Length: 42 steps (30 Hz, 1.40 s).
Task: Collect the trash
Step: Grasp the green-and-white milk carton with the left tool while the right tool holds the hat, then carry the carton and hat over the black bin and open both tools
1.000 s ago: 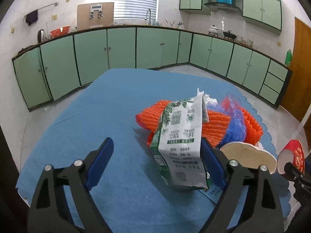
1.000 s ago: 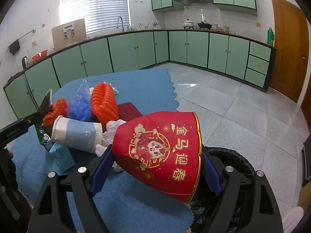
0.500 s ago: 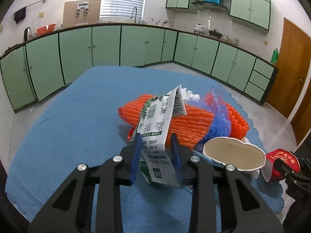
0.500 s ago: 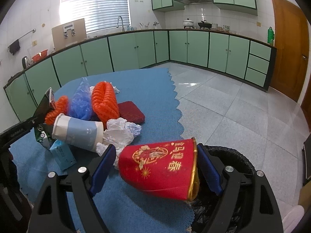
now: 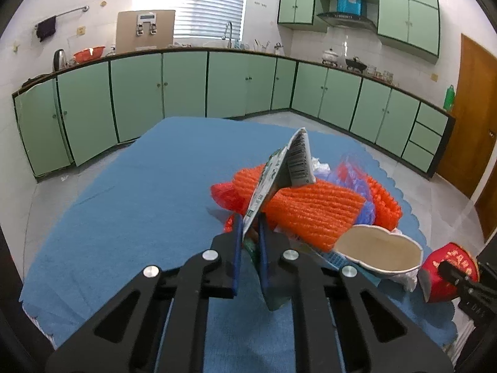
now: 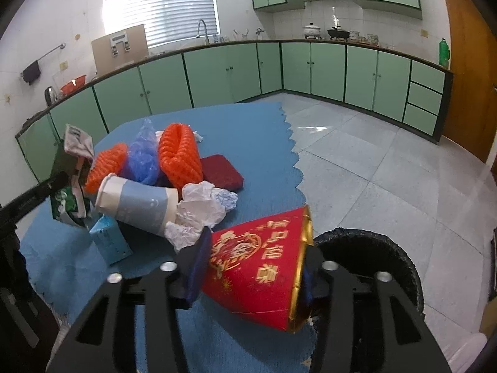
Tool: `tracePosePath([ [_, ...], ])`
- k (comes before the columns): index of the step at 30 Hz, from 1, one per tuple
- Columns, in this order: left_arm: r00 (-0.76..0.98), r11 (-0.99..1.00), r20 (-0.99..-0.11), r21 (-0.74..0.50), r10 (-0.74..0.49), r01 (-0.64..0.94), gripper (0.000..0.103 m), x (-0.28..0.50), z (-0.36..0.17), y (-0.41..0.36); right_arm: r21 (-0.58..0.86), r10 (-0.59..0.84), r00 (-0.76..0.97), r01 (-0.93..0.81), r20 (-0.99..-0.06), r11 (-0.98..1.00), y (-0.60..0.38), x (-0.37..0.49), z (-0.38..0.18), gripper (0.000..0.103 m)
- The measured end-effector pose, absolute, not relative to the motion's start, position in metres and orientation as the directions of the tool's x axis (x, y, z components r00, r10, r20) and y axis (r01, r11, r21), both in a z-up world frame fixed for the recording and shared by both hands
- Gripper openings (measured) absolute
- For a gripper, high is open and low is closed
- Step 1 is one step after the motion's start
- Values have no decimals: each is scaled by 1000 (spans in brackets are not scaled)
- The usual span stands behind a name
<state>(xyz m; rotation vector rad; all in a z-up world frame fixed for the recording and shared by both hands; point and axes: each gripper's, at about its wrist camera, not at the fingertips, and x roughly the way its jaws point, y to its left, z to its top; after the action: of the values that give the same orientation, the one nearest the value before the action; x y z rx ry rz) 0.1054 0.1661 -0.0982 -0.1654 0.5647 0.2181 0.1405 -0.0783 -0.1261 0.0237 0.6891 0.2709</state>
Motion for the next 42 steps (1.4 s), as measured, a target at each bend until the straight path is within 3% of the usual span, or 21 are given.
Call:
tracePosePath([
  [1, 827, 964, -539, -95, 160, -249, 9, 104, -97, 166, 109, 252, 738, -237, -625, 965, -78, 139, -127, 73],
  [3, 837, 966, -525, -96, 156, -240, 9, 100, -92, 163, 98, 243, 738, -234, -629, 967, -76, 138, -128, 82],
  [7, 848, 971, -513, -107, 131, -214, 9, 96, -86, 154, 53, 209, 722, -234, -660, 971, -72, 139, -137, 87],
  [22, 883, 985, -469, -132, 35, -109, 9, 85, -63, 127, 37, 163, 689, -194, -707, 980, -81, 146, -151, 82],
  [32, 894, 990, -448, -131, -22, -41, 9, 87, -53, 109, 82, 214, 738, -212, -640, 974, -94, 137, -123, 82],
  [42, 890, 984, -424, -124, -171, 130, 9, 109, -40, 45, 96, 163, 811, -132, -562, 987, -142, 133, -74, 82],
])
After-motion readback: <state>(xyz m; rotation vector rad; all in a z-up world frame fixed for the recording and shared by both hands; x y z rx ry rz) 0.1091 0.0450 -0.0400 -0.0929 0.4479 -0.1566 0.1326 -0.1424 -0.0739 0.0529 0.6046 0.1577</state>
